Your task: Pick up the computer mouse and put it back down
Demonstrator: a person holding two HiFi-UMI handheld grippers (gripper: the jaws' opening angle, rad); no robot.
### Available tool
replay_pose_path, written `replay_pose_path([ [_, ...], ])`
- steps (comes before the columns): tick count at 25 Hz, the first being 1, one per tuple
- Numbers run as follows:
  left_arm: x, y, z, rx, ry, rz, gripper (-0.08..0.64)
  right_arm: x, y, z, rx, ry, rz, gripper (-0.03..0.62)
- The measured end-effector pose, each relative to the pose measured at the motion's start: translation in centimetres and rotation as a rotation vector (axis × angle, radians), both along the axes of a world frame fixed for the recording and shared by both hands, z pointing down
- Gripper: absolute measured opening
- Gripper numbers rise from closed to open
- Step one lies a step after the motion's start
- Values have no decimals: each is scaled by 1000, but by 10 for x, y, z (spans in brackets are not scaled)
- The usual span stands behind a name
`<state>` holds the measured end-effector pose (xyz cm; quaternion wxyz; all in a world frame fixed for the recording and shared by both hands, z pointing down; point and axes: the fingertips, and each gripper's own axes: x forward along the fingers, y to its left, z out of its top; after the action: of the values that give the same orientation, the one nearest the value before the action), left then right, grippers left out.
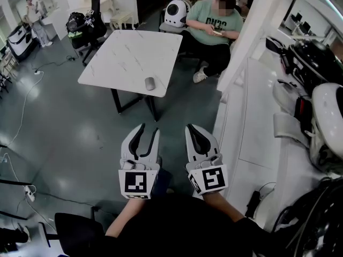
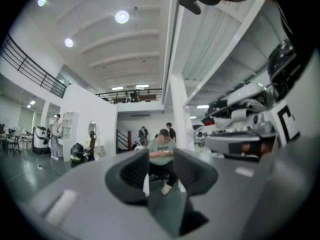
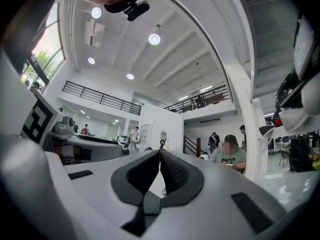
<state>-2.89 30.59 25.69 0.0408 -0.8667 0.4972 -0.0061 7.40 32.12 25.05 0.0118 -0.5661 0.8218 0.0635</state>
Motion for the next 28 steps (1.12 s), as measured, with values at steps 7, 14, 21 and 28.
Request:
replay_pose_path([
  [7,-5,-34,14,-13,9,-11,169,1,-30,12,-5,7,9,20],
  [14,-6,-91,21,-23,17,-3,176,0,-84,16,0,10,18,20],
  [21,-14,-174,25,-23,16,-8,176,-1,-166,22,-17,7,45,21],
  [28,-19,-258,39,-67,16,-9,176,-3,-246,33,-40,24,67,21],
])
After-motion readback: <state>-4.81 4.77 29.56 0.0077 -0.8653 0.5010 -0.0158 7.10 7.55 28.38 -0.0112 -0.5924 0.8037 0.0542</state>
